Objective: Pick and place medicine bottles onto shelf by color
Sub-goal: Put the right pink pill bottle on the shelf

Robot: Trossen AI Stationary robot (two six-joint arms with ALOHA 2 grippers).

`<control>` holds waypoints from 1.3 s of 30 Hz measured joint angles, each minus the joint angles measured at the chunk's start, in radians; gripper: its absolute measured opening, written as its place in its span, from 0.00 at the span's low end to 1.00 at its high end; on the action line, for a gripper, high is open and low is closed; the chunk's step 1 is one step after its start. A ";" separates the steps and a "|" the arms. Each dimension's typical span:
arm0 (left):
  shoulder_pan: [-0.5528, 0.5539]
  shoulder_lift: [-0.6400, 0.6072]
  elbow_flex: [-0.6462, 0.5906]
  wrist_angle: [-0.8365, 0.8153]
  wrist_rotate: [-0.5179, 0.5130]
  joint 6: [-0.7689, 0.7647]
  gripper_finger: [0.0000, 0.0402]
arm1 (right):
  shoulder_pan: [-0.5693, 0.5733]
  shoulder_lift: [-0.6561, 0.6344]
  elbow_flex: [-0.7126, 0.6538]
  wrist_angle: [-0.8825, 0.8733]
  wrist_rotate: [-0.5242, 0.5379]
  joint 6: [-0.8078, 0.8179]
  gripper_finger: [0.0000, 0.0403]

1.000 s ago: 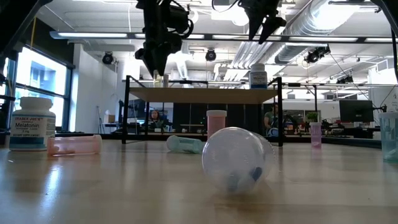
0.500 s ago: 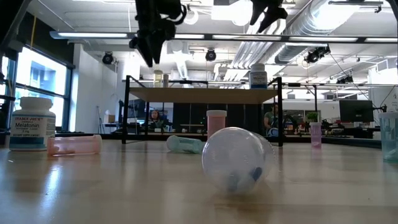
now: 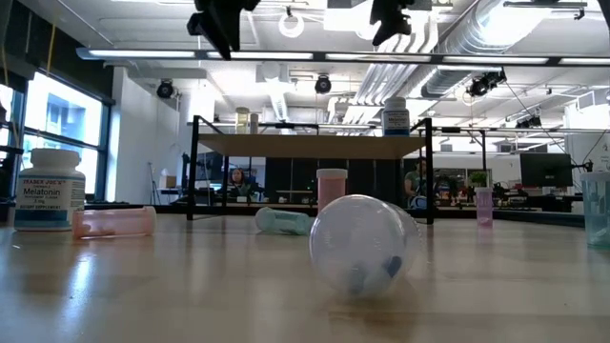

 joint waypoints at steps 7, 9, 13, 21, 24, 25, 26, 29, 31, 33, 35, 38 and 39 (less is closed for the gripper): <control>-0.089 -0.103 -0.200 0.124 0.009 -0.104 0.46 | 0.117 0.001 -0.106 0.048 -0.009 -0.031 0.62; -0.112 -0.137 -0.266 0.161 0.009 -0.146 0.45 | 0.151 0.000 -0.138 0.080 -0.009 -0.053 0.62; -0.148 -0.203 -0.397 0.243 0.009 -0.219 0.45 | 0.213 0.001 -0.194 0.129 -0.009 -0.079 0.62; -0.207 -0.296 -0.589 0.350 0.006 -0.323 0.44 | 0.310 0.000 -0.296 0.290 -0.008 -0.080 0.62; -0.230 -0.324 -0.640 0.373 0.005 -0.348 0.44 | 0.339 0.001 -0.331 0.329 -0.008 -0.079 0.62; -0.237 -0.333 -0.654 0.373 0.005 -0.350 0.44 | 0.349 -0.001 -0.352 0.353 -0.008 -0.076 0.62; -0.245 -0.342 -0.667 0.374 0.004 -0.358 0.44 | 0.356 -0.001 -0.374 0.376 -0.009 -0.069 0.62; -0.273 -0.372 -0.704 0.371 0.004 -0.391 0.44 | 0.378 0.002 -0.436 0.435 -0.007 -0.018 0.62; -0.296 -0.397 -0.726 0.371 0.005 -0.408 0.44 | 0.397 0.001 -0.482 0.484 -0.004 0.011 0.62; -0.319 -0.421 -0.743 0.371 0.008 -0.426 0.44 | 0.421 0.001 -0.524 0.510 -0.005 0.035 0.62; -0.341 -0.442 -0.759 0.370 0.002 -0.444 0.44 | 0.449 0.001 -0.562 0.560 -0.004 0.044 0.62; -0.376 -0.461 -0.761 0.370 -0.021 -0.457 0.44 | 0.498 0.001 -0.628 0.642 0.031 0.056 0.62; -0.385 -0.466 -0.761 0.370 -0.023 -0.456 0.44 | 0.513 0.001 -0.649 0.675 0.047 0.062 0.62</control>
